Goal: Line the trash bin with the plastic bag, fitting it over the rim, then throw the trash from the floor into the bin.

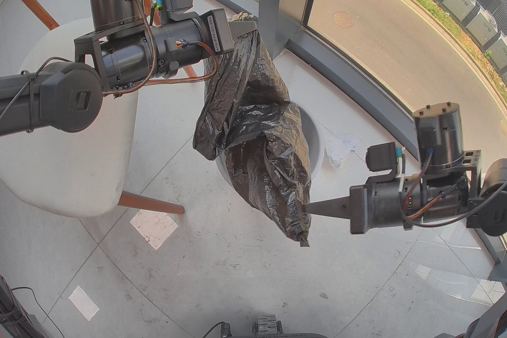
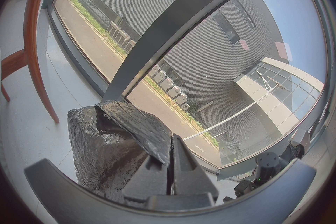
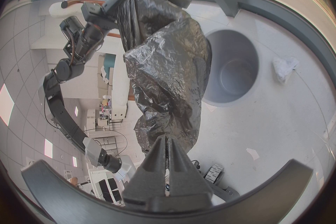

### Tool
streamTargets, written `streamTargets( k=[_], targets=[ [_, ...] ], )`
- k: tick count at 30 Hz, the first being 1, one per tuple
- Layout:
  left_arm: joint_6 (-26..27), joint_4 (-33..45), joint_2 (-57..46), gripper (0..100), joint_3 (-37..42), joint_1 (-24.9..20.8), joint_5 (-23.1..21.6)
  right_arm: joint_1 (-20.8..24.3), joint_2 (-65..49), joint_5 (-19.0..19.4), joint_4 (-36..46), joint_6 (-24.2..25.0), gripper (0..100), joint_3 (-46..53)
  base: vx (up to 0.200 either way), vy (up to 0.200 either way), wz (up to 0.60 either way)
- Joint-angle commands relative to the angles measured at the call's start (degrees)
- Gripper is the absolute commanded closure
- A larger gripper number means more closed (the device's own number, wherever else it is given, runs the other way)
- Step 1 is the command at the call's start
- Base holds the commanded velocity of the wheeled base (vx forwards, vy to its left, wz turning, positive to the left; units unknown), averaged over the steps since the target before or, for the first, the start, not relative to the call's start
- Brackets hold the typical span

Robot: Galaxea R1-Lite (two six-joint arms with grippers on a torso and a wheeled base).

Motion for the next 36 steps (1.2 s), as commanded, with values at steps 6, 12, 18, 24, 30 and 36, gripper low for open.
streamTargets(
  k=[6,12,18,24,30,36],
  targets=[
    [0.01,-0.23,2.15,100,-2.65,-0.36,0.05,1.05,12.3,-0.61,-8.82,-0.19,100,-3.68,0.0,0.0,0.0],
    [-0.08,-0.23,3.56,100,-5.29,-1.94,1.37,-0.7,18.37,-3.16,-10.76,-0.27,100,-11.86,0.0,0.0,0.0],
    [-0.08,-0.14,3.65,100,-5.9,-3.08,1.37,-3.25,24.87,-9.31,-11.28,-0.98,100,-21.88,0.0,0.0,0.0],
    [0.1,-0.4,4.44,100,-5.64,-4.4,2.42,-5.63,31.9,-15.38,-13.39,-6.25,100,-28.21,0.0,0.0,0.0],
    [0.18,-0.49,5.23,100,-5.64,-6.34,5.68,-6.33,34.98,-18.19,-18.75,-6.08,100,-31.9,0.0,0.0,0.0],
    [5.98,-0.4,6.2,100,-5.38,-6.25,6.99,-6.24,31.37,-17.66,-18.14,-5.72,100,-28.47,0.0,0.0,0.0]
  ],
)
